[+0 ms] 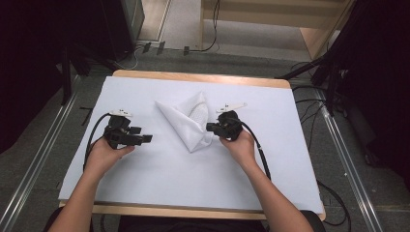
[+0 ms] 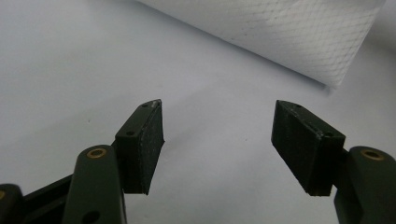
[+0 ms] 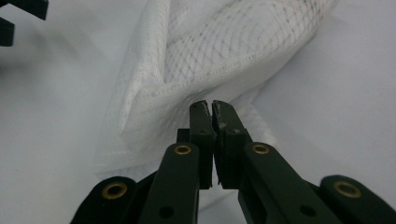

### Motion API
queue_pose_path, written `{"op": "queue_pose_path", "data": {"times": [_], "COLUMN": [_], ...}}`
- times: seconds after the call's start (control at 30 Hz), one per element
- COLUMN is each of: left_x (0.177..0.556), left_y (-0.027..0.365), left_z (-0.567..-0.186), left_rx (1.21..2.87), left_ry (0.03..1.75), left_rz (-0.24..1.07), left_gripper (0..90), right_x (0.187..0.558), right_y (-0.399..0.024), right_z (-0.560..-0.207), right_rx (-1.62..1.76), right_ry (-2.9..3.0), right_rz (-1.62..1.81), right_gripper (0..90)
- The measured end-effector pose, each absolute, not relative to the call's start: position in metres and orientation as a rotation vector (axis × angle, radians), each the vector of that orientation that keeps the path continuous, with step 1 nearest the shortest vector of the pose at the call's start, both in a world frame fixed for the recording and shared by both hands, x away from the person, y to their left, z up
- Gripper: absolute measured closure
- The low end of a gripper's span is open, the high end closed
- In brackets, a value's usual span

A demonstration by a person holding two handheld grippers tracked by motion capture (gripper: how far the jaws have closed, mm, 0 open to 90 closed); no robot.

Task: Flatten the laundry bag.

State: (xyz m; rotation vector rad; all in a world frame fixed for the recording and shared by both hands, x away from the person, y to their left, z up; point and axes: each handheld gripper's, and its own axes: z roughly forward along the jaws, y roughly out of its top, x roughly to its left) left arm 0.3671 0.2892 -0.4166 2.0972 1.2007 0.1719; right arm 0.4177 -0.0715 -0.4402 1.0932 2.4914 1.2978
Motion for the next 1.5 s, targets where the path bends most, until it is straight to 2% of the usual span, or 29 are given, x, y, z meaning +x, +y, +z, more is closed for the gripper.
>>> {"op": "queue_pose_path", "data": {"times": [0.53,1.07,1.5], "left_x": [0.359,0.355,0.355], "left_y": [0.308,0.325,0.335], "left_z": [-0.415,-0.412,-0.410], "left_rx": [2.069,2.024,1.999], "left_ry": [1.256,1.304,1.326], "left_rz": [0.187,0.212,0.229], "left_gripper": [34.8,35.0,35.2], "right_x": [0.404,0.386,0.392], "right_y": [-0.036,0.000,-0.010], "right_z": [-0.429,-0.436,-0.434], "right_rx": [0.963,0.836,0.860], "right_ry": [2.545,2.658,2.648], "right_rz": [1.356,1.338,1.317], "right_gripper": [88.8,88.8,87.4]}}
